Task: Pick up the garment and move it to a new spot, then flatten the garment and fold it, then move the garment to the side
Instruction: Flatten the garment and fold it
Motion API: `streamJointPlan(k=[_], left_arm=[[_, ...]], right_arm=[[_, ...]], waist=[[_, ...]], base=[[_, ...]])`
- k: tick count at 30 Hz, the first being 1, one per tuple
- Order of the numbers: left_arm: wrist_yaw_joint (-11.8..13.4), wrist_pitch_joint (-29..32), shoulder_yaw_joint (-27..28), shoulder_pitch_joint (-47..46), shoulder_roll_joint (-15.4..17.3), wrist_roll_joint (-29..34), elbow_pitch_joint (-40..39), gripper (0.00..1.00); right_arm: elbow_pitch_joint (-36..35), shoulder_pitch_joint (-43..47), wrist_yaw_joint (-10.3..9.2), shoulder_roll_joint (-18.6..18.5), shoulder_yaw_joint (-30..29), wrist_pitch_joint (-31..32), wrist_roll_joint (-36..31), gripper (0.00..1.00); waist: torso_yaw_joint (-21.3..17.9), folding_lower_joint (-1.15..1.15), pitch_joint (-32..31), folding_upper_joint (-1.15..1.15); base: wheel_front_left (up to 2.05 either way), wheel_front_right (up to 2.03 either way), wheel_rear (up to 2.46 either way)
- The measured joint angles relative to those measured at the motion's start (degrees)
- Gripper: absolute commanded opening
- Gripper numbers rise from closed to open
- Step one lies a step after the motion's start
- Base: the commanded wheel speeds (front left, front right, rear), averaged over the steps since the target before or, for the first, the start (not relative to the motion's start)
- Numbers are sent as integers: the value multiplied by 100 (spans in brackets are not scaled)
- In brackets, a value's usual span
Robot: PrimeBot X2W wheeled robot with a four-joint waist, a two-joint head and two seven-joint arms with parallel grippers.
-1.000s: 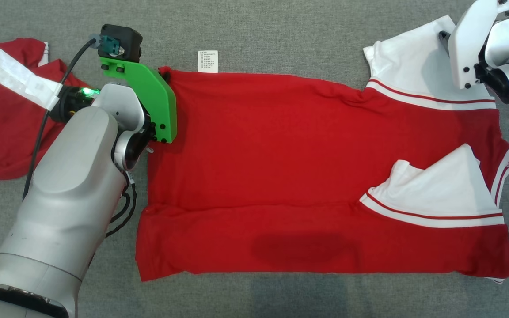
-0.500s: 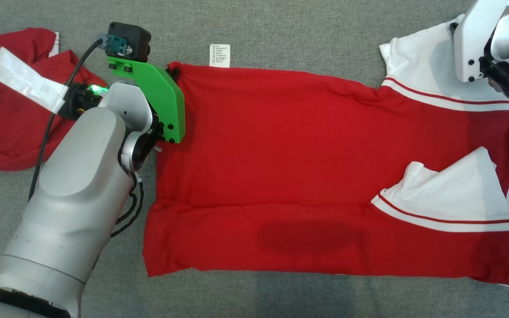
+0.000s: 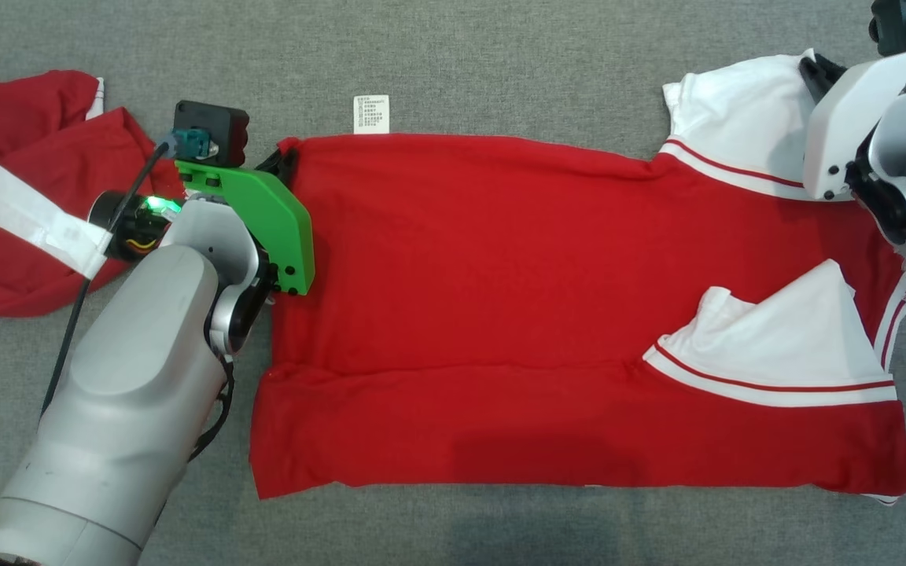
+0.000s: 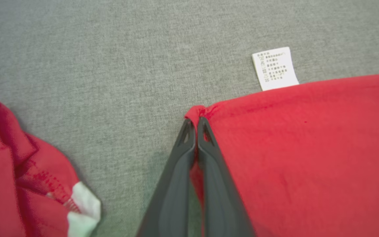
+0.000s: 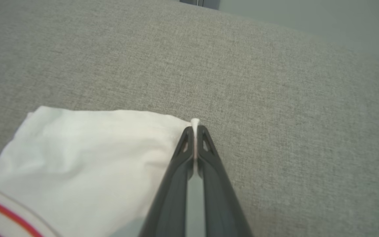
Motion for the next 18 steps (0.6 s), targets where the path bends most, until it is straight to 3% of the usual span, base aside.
streamJointPlan(k=[8, 18], left_arm=[[93, -353, -99, 482, 134, 89, -283, 0], [200, -1057, -275, 969, 315, 385, -686, 0]], right_arm=[[-808, 837, -1, -256, -96, -485, 226, 0], [-2054, 2131, -1, -403, -883, -913, -44, 0]], waist=[[-95, 0, -366, 0], [-158, 0, -899, 0]], base=[[0, 0, 0], [0, 0, 0]])
